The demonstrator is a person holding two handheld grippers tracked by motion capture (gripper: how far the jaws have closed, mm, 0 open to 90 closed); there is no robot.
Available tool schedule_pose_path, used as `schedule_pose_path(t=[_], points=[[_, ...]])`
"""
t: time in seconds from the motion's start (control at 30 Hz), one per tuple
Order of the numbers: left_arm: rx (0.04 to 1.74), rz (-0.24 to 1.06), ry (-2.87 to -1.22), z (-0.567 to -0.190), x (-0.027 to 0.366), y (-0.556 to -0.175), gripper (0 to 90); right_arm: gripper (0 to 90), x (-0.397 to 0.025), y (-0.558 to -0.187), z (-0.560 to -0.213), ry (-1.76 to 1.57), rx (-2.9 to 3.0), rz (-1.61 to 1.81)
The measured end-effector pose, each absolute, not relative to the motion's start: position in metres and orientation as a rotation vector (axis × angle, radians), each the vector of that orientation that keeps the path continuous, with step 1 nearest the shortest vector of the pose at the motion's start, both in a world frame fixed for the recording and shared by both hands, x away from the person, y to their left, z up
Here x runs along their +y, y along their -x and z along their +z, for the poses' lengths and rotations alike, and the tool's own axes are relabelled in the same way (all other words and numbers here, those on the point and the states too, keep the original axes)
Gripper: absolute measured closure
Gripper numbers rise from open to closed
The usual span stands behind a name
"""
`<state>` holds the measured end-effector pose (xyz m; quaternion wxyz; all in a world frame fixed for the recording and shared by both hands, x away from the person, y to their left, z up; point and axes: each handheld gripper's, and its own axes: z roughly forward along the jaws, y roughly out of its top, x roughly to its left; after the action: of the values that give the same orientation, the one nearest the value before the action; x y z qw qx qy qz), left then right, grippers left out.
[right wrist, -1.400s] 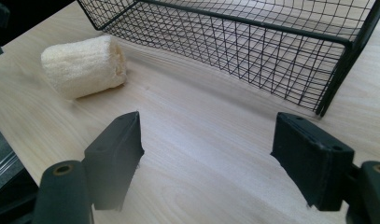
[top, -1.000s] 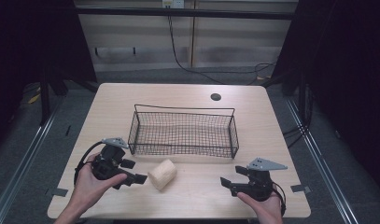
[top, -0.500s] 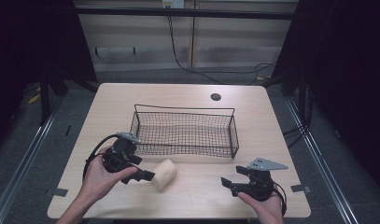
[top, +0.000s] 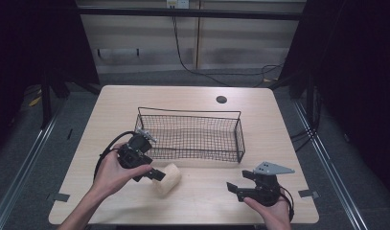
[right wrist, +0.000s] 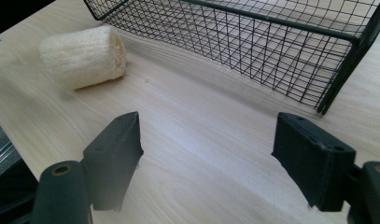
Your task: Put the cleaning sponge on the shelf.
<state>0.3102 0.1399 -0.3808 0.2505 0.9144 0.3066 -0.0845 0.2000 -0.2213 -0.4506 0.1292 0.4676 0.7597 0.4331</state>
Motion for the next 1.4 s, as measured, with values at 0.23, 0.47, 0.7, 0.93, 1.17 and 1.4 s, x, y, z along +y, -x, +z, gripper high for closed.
schedule_pose_path(t=[0.23, 0.47, 0.7, 0.93, 1.17, 1.4], points=[[0.851, -0.225, -2.565, -0.382, 0.126, -0.314, 20.6, 23.2, -0.222, -0.2, -0.451, -1.371, 2.212, 1.254], [0.903, -0.215, -2.615, -0.386, 0.118, -0.319, 21.6, 23.1, -0.222, -0.201, -0.452, -1.368, 2.226, 1.24], [0.896, -0.211, -2.695, -0.395, 0.104, -0.322, 22.7, 22.9, -0.22, -0.202, -0.453, -1.363, 2.242, 1.233], [0.898, -0.231, -2.761, -0.403, 0.097, -0.326, 22.3, 22.7, -0.22, -0.202, -0.453, -1.37, 2.251, 1.228], [0.92, -0.201, -2.762, -0.409, 0.092, -0.33, 21.8, 22.6, -0.22, -0.202, -0.454, -1.367, 2.254, 1.224], [0.938, -0.231, -2.818, -0.417, 0.086, -0.333, 20.4, 22.6, -0.22, -0.202, -0.454, -1.356, 2.262, 1.215]])
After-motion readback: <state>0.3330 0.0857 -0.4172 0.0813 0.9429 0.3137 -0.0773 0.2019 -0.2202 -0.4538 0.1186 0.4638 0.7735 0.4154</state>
